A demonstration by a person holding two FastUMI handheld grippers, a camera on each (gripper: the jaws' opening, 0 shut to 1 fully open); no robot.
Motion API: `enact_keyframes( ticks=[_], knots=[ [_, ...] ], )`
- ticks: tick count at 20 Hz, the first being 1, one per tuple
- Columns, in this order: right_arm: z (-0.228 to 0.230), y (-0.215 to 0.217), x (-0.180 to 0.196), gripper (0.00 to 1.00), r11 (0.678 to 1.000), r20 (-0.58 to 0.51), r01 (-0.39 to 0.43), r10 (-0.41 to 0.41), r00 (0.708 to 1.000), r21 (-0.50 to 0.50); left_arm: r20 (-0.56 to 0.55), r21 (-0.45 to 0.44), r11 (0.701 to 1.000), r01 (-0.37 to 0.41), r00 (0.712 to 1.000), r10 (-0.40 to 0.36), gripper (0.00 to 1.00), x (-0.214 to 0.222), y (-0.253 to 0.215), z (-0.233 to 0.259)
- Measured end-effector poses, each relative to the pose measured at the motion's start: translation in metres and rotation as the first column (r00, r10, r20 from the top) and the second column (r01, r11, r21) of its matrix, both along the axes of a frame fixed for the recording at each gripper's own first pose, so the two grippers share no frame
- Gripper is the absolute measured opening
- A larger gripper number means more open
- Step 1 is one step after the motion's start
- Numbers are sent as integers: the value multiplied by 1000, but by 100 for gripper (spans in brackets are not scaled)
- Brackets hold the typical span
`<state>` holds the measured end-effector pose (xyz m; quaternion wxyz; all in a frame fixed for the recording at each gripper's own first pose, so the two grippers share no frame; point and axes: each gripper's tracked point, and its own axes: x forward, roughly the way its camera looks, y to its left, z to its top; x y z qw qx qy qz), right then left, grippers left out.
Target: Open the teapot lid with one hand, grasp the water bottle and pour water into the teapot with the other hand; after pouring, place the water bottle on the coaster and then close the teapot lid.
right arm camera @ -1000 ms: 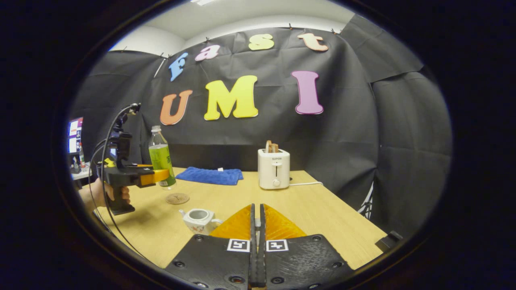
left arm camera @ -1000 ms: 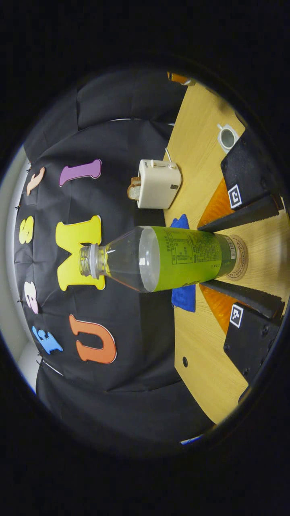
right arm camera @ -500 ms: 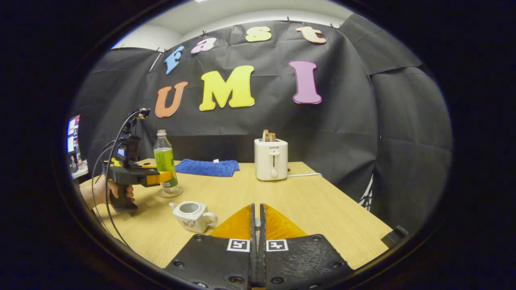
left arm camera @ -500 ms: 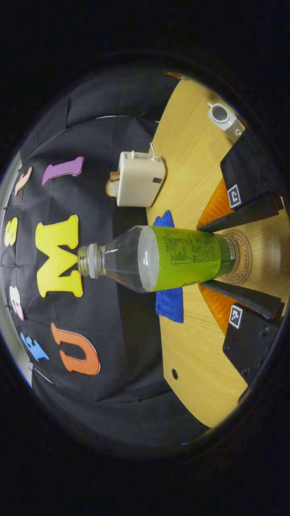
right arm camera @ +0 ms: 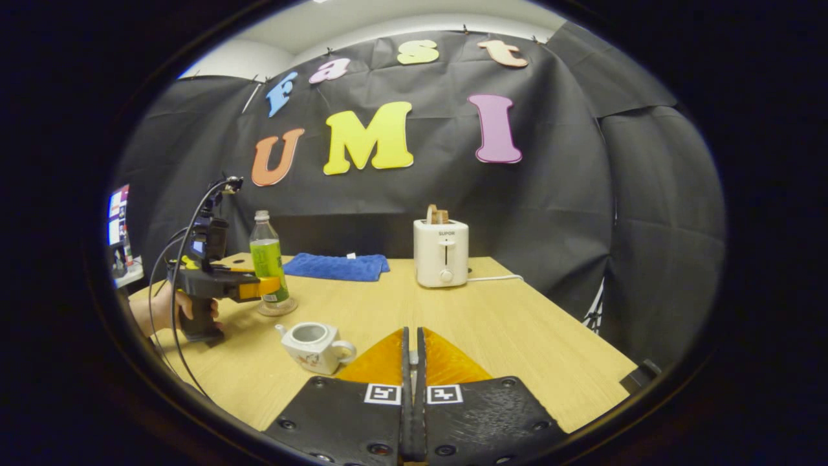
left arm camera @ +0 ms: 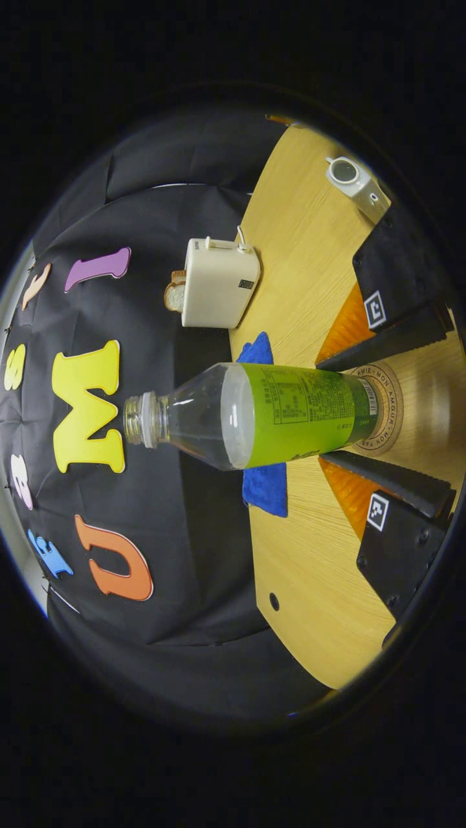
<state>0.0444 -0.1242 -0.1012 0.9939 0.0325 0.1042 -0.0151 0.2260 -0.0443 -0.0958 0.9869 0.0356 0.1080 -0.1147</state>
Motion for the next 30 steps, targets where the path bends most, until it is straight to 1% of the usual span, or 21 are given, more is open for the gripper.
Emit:
enact_keyframes(
  ticks=[2,3,5,8,11,15,18,23,26,29,30],
  knots=[
    [0,2,-1,0,1000,-1,-2,2,1000,0,-9,4,1000,7,1000,-7,80,-2,-1,0],
    [0,2,-2,0,1000,-2,-3,3,1000,0,-21,6,1000,11,1000,-11,90,-4,-2,-3],
    [-1,3,-2,0,1000,-2,-5,5,1000,2,-28,-1,1000,16,999,-16,100,-7,-4,-3],
    [3,4,-5,0,1000,4,-6,6,1000,-1,-23,-15,1000,1,1000,-2,100,-13,0,1],
    [8,5,-7,0,1000,12,-8,8,1000,-2,-44,-34,999,-27,999,26,100,-30,10,0],
    [22,14,-5,0,999,40,-28,29,999,-20,-10,-38,997,-64,998,64,100,-68,35,16],
    [28,29,3,0,997,54,-67,68,996,-31,38,-64,992,-107,993,109,100,-102,57,36],
    [35,56,22,0,989,69,-141,143,987,-38,79,-86,974,-212,973,219,100,-150,98,51],
    [34,73,38,0,982,67,-183,185,980,-45,95,-58,961,-272,956,277,100,-175,119,46],
    [29,90,53,1,973,52,-222,225,973,-55,111,-40,950,-310,943,313,100,-193,133,43],
    [25,96,56,0,970,48,-237,240,970,-54,114,-41,947,-319,940,321,100,-198,135,44]
  ],
)
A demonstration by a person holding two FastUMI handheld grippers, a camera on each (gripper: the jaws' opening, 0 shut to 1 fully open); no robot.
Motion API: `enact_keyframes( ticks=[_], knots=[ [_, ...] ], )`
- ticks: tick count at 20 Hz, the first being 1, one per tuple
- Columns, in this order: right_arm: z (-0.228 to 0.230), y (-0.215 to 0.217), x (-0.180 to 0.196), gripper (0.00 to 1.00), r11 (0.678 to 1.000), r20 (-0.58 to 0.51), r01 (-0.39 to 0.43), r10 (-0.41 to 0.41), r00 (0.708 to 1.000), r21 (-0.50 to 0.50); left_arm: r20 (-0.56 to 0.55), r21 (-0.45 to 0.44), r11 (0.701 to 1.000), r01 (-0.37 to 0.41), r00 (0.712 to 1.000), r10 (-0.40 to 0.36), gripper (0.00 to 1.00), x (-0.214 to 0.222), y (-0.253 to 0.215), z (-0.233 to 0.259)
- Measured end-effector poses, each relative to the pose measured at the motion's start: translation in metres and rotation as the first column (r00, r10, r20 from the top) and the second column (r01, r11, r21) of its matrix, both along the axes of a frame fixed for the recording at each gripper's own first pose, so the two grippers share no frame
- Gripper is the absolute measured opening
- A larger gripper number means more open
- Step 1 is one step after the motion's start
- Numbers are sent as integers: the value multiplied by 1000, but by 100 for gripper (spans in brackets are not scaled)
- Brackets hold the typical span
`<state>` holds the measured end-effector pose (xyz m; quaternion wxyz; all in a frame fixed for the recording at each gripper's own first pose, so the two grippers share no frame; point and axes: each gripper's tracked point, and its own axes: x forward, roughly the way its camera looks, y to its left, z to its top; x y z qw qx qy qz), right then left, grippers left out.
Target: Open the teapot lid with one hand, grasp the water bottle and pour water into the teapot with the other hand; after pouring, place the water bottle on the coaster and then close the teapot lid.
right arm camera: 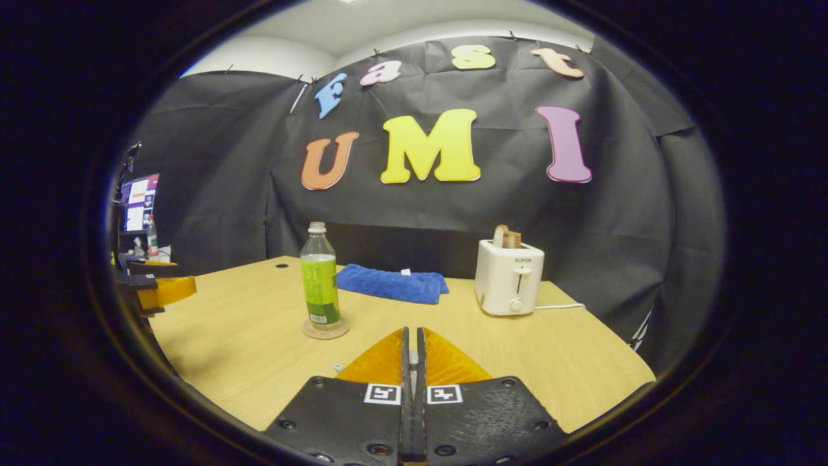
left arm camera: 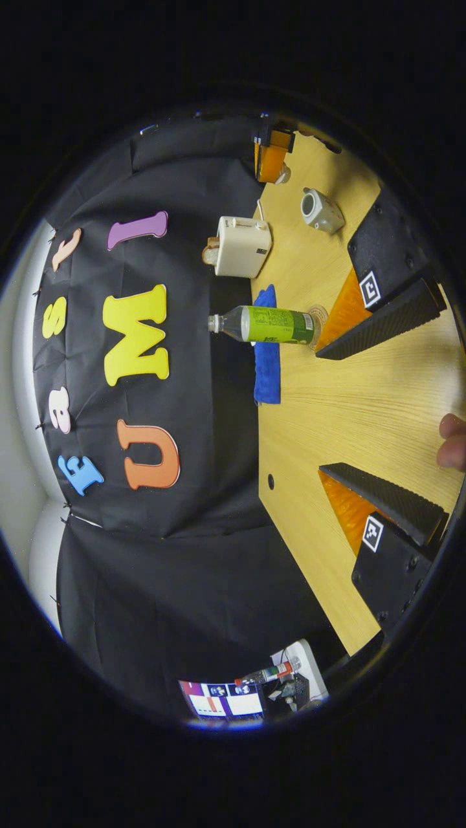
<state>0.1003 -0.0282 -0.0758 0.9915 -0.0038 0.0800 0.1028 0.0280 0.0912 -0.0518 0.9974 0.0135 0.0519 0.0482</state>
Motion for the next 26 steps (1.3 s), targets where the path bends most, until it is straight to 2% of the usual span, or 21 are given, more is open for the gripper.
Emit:
enact_keyframes(
  ticks=[8,26],
  knots=[
    [-23,31,16,0,997,-39,-71,70,997,-11,21,6,999,-34,999,34,100,-23,11,3],
    [-38,34,19,0,998,-60,-61,61,996,-12,20,10,1000,-19,1000,19,100,-21,7,6]
  ],
)
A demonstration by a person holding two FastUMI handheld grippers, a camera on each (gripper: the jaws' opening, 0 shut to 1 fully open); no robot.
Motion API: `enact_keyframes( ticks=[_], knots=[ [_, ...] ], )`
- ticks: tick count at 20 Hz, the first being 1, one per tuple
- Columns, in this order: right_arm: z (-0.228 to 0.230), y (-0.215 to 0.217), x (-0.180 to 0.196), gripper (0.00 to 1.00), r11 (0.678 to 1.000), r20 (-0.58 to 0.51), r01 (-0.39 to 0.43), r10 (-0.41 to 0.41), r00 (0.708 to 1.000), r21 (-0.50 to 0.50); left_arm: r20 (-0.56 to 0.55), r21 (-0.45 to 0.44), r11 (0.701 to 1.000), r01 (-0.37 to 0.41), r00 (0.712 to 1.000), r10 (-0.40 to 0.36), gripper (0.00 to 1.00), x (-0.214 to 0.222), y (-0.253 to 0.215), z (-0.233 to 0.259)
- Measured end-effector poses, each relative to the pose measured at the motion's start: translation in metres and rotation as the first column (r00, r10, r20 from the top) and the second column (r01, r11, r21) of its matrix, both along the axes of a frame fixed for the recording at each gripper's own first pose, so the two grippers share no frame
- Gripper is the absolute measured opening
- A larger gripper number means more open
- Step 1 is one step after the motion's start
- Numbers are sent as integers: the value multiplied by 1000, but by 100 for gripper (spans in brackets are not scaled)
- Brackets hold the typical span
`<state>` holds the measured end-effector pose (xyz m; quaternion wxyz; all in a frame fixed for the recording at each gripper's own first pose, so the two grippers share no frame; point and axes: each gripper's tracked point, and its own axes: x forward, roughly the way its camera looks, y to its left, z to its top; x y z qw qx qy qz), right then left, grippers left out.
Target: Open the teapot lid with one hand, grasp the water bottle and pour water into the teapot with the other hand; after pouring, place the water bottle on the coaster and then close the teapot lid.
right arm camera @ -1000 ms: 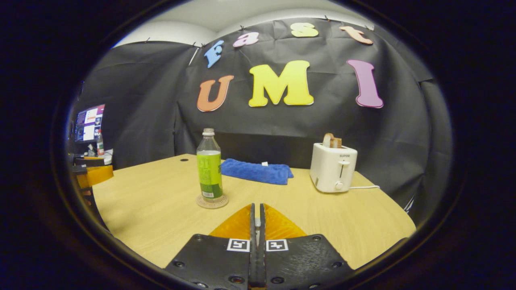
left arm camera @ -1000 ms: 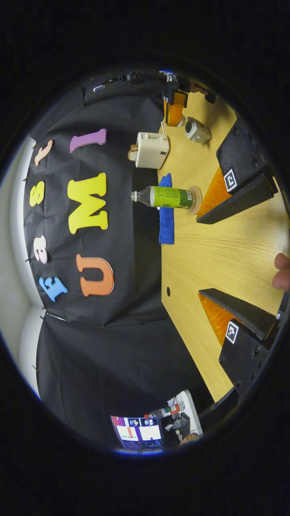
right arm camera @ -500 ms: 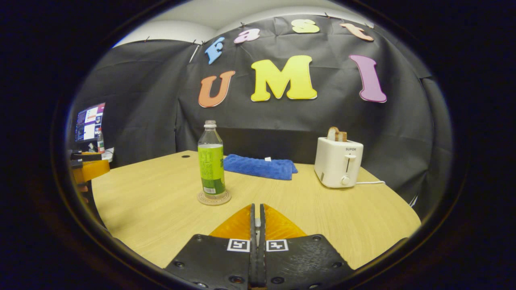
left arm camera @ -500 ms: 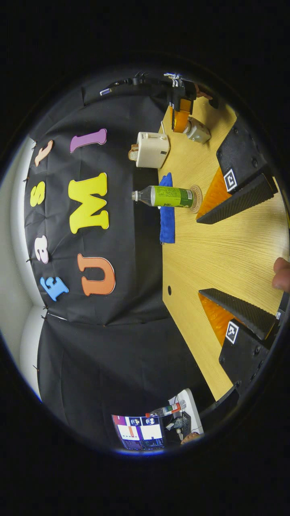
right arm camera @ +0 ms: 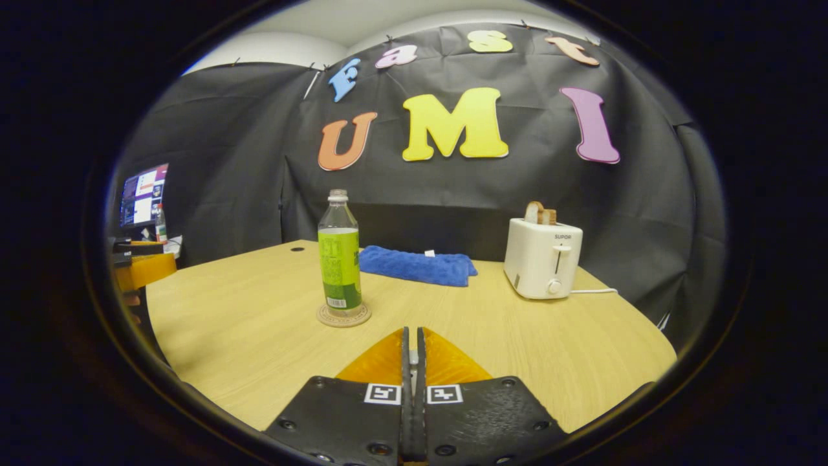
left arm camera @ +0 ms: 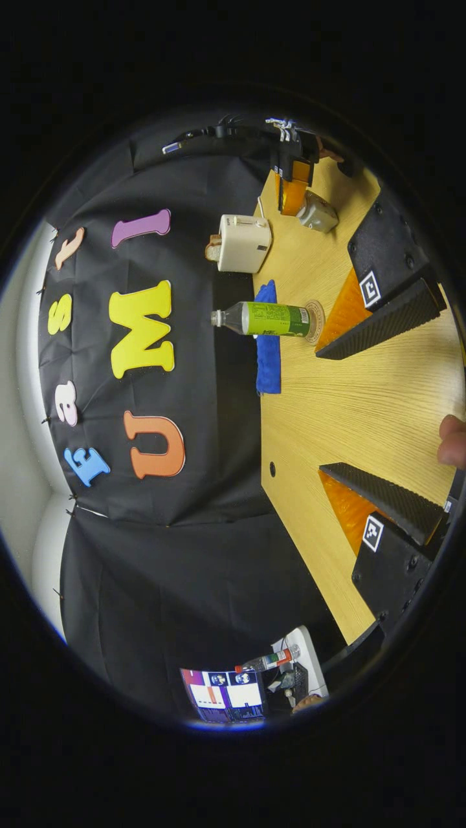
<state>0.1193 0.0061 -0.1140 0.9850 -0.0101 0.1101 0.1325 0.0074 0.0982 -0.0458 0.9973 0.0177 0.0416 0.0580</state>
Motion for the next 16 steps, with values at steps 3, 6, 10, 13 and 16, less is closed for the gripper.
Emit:
enact_keyframes(
  ticks=[3,6,10,13,16],
  knots=[
    [-2,-2,0,3,1000,6,11,-11,1000,-30,4,-5,1000,1,1000,-1,100,0,-1,2],
    [7,-4,-3,10,1000,25,17,-17,1000,-8,3,-3,1000,6,1000,-6,100,-1,-4,2],
    [22,-19,-8,71,996,65,78,-80,995,30,20,-9,1000,21,1000,-20,100,2,-16,11],
    [39,-41,-15,97,984,104,170,-174,979,49,46,-43,998,54,998,-52,100,7,-40,23],
    [65,-55,-31,96,979,152,195,-203,967,62,73,-69,991,116,991,-111,100,12,-73,40]
  ],
)
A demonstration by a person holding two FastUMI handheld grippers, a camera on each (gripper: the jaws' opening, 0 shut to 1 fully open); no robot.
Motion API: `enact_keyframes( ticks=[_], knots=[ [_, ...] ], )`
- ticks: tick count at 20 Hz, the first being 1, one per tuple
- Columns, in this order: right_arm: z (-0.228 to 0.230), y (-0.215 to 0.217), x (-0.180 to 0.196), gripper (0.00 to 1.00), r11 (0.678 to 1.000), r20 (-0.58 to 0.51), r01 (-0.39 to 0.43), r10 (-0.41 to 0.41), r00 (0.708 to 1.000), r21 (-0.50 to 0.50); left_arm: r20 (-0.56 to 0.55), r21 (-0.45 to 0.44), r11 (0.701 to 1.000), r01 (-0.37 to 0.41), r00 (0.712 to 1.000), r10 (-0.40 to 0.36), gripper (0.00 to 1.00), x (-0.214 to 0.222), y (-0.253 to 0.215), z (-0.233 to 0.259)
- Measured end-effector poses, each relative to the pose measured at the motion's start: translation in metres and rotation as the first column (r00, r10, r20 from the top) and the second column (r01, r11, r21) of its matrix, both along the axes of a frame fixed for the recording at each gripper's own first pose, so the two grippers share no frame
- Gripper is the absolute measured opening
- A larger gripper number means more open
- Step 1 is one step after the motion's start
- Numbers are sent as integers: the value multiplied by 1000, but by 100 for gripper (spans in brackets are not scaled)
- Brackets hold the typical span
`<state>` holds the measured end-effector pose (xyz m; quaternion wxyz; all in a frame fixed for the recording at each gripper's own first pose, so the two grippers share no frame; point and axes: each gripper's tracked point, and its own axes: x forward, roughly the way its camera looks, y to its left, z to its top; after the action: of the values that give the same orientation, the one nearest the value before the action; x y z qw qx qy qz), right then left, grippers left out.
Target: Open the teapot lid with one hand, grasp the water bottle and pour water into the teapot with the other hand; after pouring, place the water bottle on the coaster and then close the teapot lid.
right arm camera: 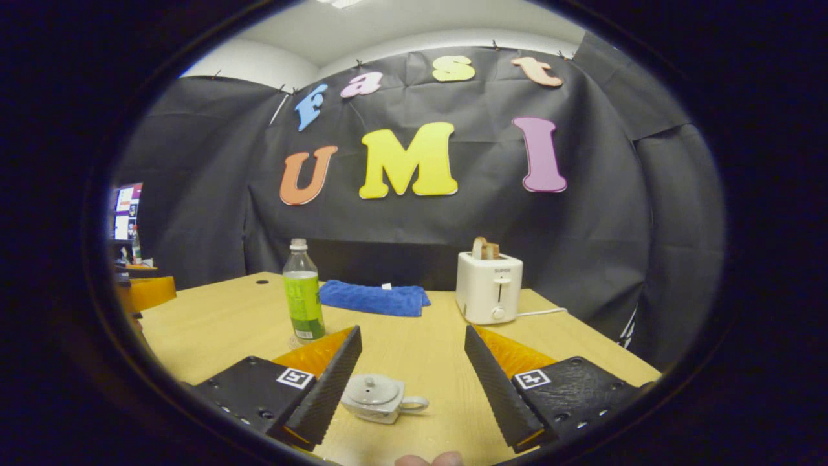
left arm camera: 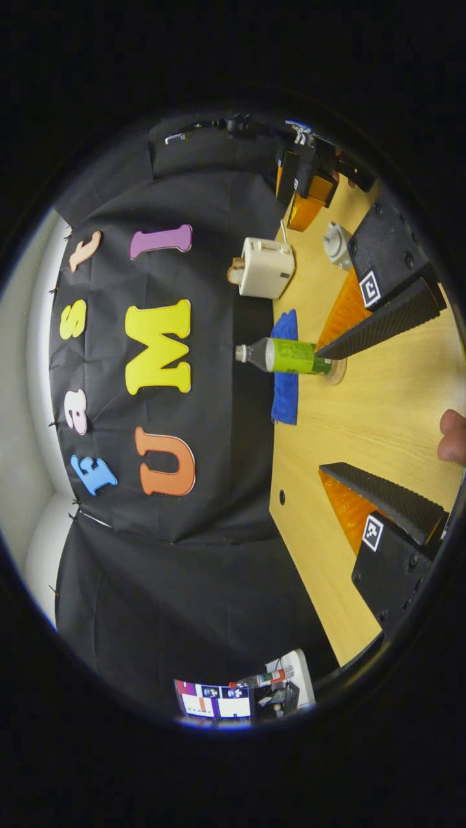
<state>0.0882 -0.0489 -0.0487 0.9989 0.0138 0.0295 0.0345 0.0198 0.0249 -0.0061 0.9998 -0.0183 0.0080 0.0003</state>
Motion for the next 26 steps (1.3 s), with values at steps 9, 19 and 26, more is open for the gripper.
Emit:
enact_keyframes(
  ticks=[9,19,26],
  knots=[
    [62,-15,-93,96,998,127,68,-67,990,-2,46,-2,999,54,997,-54,100,-36,-52,31],
    [65,17,-127,96,997,159,75,-70,985,-27,101,23,999,48,994,-50,99,-60,-43,43],
    [61,31,-125,95,997,151,64,-58,987,-35,104,17,999,44,994,-46,100,-59,-39,45]
  ],
)
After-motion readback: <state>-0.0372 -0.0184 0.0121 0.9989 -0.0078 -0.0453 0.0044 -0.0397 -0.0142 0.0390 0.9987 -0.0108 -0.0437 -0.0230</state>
